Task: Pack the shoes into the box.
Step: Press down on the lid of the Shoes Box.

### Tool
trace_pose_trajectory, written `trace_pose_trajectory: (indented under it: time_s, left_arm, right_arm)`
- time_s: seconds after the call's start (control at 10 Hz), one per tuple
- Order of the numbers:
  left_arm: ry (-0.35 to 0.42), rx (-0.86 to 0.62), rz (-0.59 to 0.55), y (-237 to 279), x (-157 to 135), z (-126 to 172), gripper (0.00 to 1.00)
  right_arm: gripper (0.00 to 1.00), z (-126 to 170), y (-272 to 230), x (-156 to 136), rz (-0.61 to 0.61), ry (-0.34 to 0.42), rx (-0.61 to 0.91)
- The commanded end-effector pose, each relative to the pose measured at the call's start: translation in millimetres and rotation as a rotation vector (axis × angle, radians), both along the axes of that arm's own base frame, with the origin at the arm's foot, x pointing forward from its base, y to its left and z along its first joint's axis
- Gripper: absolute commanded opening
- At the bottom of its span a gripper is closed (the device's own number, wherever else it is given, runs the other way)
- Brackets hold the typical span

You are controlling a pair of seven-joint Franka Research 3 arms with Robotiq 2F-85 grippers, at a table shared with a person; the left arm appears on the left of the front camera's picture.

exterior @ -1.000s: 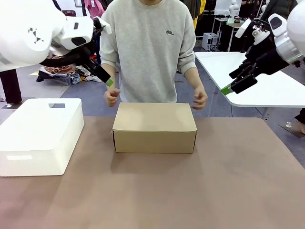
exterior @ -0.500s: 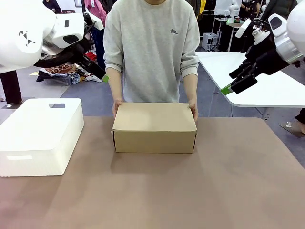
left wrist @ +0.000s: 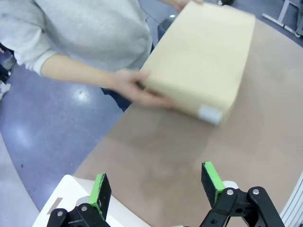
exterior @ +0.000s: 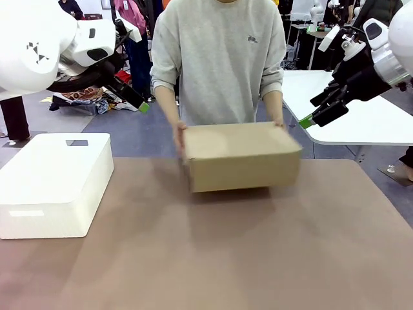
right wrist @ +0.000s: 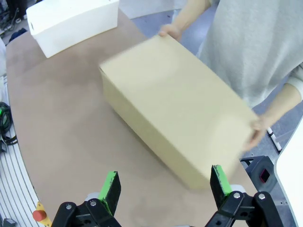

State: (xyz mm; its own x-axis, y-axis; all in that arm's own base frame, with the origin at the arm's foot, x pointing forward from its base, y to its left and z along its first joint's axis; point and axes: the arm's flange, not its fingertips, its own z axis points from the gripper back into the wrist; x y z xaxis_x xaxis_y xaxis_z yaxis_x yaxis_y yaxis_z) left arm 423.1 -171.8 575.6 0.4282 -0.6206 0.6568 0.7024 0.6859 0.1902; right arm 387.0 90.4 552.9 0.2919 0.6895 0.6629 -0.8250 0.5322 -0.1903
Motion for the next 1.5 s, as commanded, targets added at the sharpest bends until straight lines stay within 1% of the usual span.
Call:
trace_pose_trajectory:
  time_s: [0.0,1.4]
  left_arm:
    - [-0.006,0.000,0.009,1.7,-1.3,2.5,1.00]
    - [-0.006,0.000,0.009,1.7,-1.3,2.5,1.00]
  right_arm:
    - [1.00,2.7,1.2,2.8,-0.012,-0.001,-0.002]
    - [1.00,2.7,1.2,2.8,-0.012,-0.001,-0.002]
